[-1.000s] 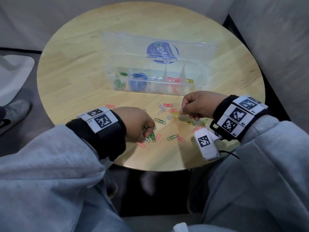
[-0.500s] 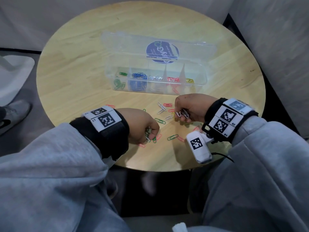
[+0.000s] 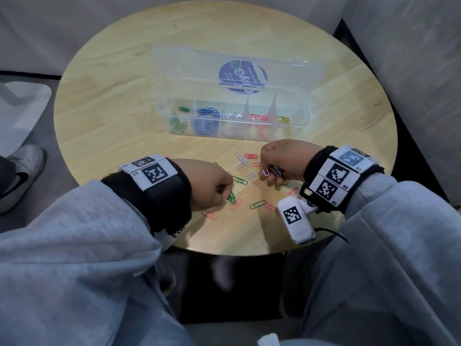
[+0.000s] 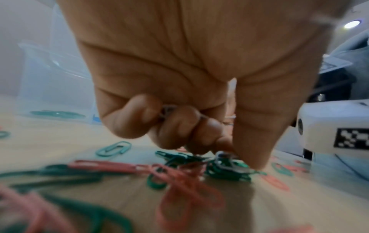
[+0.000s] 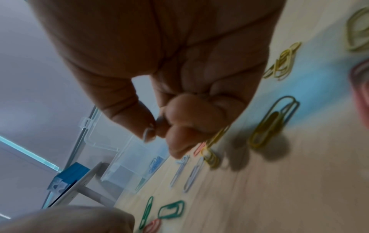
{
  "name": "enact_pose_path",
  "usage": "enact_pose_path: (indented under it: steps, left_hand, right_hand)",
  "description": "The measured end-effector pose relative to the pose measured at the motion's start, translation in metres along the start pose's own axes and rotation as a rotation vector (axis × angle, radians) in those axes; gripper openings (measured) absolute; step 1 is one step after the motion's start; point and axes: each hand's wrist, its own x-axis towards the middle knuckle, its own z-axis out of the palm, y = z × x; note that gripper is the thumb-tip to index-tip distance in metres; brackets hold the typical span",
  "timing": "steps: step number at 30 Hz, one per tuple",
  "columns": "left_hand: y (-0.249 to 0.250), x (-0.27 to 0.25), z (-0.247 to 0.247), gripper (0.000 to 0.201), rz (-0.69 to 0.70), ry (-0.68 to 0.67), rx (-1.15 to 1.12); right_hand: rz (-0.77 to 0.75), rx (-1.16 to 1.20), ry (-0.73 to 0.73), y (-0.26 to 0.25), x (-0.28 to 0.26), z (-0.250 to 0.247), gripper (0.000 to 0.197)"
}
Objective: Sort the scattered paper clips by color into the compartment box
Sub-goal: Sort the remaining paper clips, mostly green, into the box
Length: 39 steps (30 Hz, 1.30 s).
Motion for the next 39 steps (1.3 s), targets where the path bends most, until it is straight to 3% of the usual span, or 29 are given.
enact_pose_path:
  steps: [6,12,15,20,24,27,30,35,39]
  left_hand:
    - [-0.013,-0.007,-0.02,0.021,-0.028,0.092,-0.492]
    - [-0.022,-0.007,-0.032,0.028,-0.112,0.222,-1.188]
    - [-0.027,-0.009,-0.035,0.02,-0.092,0.249,-1.335]
    - [-0.028,-0.007,-0.039,0.032,-0.112,0.278,-1.427]
    - [-0.017,-0.003,-0.04,0.032,-0.207,0.231,-1.277]
    - [-0.001,-0.001,-0.04,0.013,-0.292,0.155,-0.777]
    - [0.008,0.001,-0.032,0.011,-0.273,0.142,-0.305]
    - [0.019,0.009,-0.02,0.015,-0.327,0.099,-0.152]
    - [0.021,0.012,-0.02,0.018,-0.331,0.097,-0.078]
  right_hand:
    - [-0.012,0.053,0.007,0.002,0.001,-0.003,0.02]
    - [0.014,0.132,-0.011,-0.002,0.004,0.0,0.023]
    - [-0.037,0.137,-0.044,-0.003,0.004,0.0,0.018]
    - [-0.071,0.033,-0.091,-0.001,0.008,-0.001,0.023]
    - [-0.133,-0.254,0.005,-0.006,0.002,-0.002,0.032]
    - [-0.193,-0.497,0.129,-0.009,0.002,-0.002,0.027]
    - [-0.208,-0.621,0.215,-0.011,0.006,0.004,0.022]
    - [-0.222,-0.775,0.182,-0.016,0.014,0.015,0.044]
    - [-0.256,-0.849,0.15,-0.019,0.018,0.015,0.041]
